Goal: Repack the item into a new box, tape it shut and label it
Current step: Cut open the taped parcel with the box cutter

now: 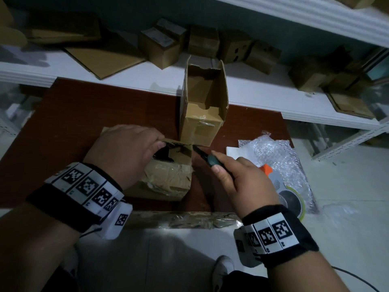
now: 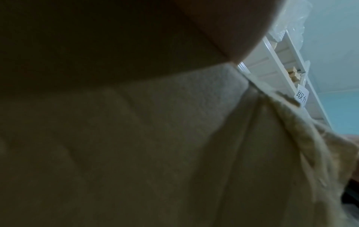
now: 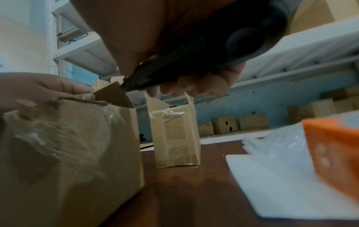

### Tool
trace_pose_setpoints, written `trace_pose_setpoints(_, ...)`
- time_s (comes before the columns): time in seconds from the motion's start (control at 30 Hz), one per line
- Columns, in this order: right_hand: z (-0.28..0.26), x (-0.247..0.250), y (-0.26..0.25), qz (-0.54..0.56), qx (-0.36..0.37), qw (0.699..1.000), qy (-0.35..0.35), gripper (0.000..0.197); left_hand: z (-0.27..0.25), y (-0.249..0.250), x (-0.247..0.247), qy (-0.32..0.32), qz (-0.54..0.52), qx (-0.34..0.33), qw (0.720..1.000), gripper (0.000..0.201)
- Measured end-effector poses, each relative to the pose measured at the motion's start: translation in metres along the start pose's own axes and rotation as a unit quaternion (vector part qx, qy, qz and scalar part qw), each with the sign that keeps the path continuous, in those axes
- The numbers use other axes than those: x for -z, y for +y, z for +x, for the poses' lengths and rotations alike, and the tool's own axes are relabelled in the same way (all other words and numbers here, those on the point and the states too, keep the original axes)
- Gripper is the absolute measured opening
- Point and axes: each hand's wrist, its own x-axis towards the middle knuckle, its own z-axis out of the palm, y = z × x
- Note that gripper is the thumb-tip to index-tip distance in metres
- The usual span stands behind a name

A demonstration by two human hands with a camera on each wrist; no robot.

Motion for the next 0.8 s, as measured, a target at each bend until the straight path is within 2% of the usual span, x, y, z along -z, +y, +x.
trace_pose_setpoints(0.13,0.0,0.006,-0.001,-0.064,-0.007,0.998,-0.014,0.061,0.0,-0.001,0.0,-0.015,-0.004,0.004,1.0,0.051)
trace_pose_setpoints(0.33,0.007,-0.004,-0.017,-0.102,-0.008,0.994,-0.023,0.057,-0.003,-0.003,-0.001,-0.041,-0.021,0.003,0.999,0.054)
trace_pose_setpoints(0.47,0.011,-0.006,-0.011,-0.115,-0.004,0.992,0.044,0.061,-0.005,-0.003,-0.001,-0.039,-0.012,-0.006,0.999,0.054)
trace_pose_setpoints(0.63,0.009,-0.002,-0.001,-0.152,0.007,0.983,0.105,0.052,-0.004,-0.002,-0.004,-0.02,-0.013,-0.006,1.0,0.039)
trace_pose_setpoints(0.7,0.009,0.004,0.003,-0.136,-0.053,0.987,0.066,0.044,-0.004,-0.004,-0.006,-0.007,-0.039,0.001,0.999,0.031)
trace_pose_setpoints(0.8,0.008,0.007,0.013,0.005,-0.136,0.991,-0.007,0.044,-0.01,-0.003,-0.007,0.039,-0.068,-0.023,0.997,0.012)
